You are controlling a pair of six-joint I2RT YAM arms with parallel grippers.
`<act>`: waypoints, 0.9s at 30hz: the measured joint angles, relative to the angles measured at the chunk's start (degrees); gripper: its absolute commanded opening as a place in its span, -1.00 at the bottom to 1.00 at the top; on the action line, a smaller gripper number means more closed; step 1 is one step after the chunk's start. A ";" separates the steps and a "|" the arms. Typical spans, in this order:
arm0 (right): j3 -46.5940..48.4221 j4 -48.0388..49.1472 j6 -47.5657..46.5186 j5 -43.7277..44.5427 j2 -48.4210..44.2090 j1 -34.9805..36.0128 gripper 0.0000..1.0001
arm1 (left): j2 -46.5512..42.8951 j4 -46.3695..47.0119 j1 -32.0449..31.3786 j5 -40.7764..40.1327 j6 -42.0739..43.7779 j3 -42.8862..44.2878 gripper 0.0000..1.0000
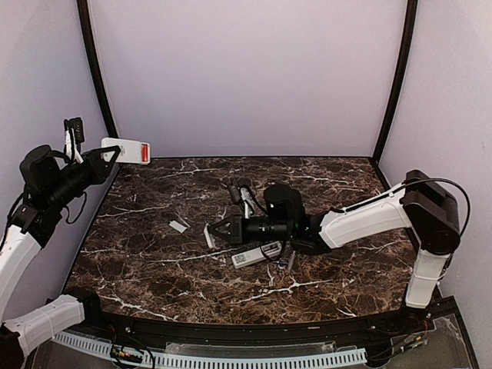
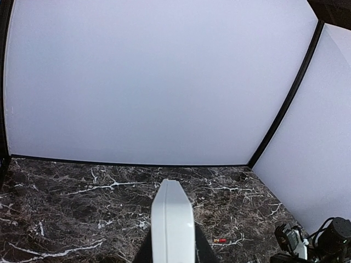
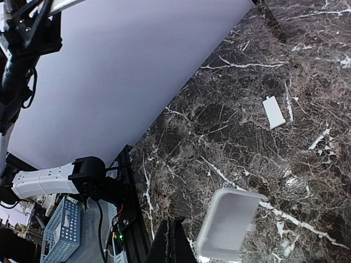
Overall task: Unload the batteries from the remote control
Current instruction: Place the battery cover at the center of the board.
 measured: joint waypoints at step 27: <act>10.49 -5.60 -2.49 3.17 10.91 -0.17 0.20 | 3.23 -1.18 0.00 4.74 1.73 -0.09 -1.00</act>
